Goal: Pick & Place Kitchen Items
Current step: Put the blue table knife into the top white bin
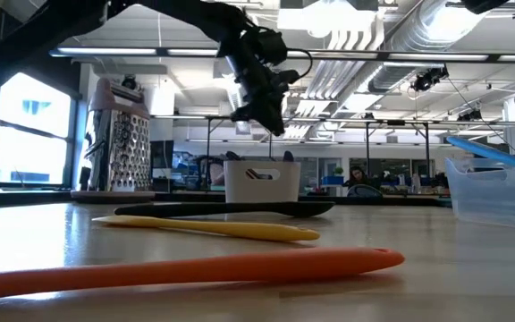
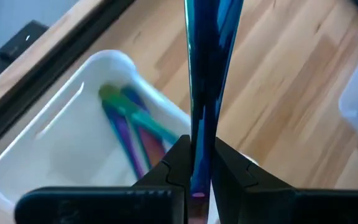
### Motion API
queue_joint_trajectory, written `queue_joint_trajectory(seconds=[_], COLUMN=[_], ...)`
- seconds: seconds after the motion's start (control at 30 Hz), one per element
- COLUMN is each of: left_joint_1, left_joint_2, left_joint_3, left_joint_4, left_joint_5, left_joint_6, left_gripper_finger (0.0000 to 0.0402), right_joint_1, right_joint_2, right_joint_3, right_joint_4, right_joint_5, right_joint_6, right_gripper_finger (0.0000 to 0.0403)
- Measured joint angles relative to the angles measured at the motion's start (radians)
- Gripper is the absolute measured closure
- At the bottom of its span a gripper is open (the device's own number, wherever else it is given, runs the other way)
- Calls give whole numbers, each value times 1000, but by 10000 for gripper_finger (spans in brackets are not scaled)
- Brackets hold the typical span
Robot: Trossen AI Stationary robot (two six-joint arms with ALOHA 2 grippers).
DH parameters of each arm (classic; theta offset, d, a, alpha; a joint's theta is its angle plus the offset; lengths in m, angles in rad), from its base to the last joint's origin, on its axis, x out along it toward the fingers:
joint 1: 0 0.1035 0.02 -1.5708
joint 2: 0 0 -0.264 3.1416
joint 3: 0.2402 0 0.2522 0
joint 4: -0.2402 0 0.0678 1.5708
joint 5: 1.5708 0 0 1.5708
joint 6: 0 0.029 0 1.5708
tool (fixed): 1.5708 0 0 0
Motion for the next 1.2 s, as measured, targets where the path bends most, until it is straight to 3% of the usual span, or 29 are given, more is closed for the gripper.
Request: queue_joint_trajectory(seconds=[0.33, 0.73, 0.93, 1.2], left_joint_1=[-7, -1, 8, 8], left_joint_2=[13, 12, 12, 12], left_joint_3=[1, 1, 10, 10], left_joint_4=[35, -103, -116, -216], left_joint_5=[-23, -35, 22, 31], left_joint_6=[49, 76, 76, 72], left_gripper_finger=[370, 370, 370, 370], right_joint_1=[-96, -252, -312, -333], right_joint_2=[-11, -30, -30, -30], right_joint_3=[0, 0, -10, -58], right_joint_4=[-73, -86, -73, -5], right_joint_5=[-65, -252, -370, -427], right_joint_6=[-39, -149, -148, -117], right_gripper_finger=[245, 245, 245, 245])
